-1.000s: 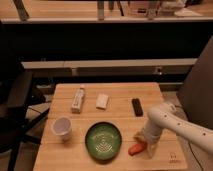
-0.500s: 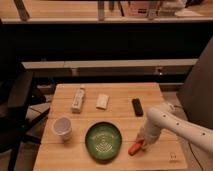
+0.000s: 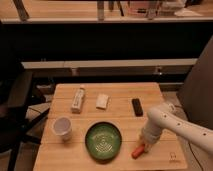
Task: Place the pepper on the white sponge
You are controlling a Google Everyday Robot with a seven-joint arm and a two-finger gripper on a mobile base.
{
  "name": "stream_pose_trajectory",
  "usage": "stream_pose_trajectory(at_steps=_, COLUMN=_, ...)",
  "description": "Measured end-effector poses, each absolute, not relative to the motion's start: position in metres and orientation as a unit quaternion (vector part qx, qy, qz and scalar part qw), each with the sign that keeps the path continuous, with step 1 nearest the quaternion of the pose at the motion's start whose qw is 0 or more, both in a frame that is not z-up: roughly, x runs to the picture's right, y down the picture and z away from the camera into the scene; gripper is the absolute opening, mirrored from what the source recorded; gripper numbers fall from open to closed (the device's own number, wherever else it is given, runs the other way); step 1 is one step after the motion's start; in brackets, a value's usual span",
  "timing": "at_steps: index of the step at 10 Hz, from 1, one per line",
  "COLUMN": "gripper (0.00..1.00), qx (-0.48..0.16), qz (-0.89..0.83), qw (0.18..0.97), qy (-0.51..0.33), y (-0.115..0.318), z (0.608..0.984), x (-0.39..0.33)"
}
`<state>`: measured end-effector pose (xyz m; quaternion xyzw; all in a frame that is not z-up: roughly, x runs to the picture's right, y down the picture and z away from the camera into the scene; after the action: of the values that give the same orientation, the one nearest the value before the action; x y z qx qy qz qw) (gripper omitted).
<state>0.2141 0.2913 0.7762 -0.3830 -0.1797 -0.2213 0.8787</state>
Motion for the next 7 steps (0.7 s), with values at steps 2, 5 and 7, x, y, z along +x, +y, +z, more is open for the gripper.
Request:
stream_pose_trajectory(at_steps=2, gripper=0.00, qx=-0.380, qz=-0.218, qw=0.882, qy=-0.174, y=0.271, z=0.785, x=0.214)
stream_pose_trajectory(at_steps=5, gripper=0.00, qx=-0.378, qz=-0.213, qw=0.885, qy=-0.167, y=0.262, z=0.786, x=0.221)
stream_pose_trajectory(at_steps=7, gripper=0.00, qx=-0.375, qz=-0.212, qw=0.887, qy=-0.164, y=0.252, z=0.789, x=0.223)
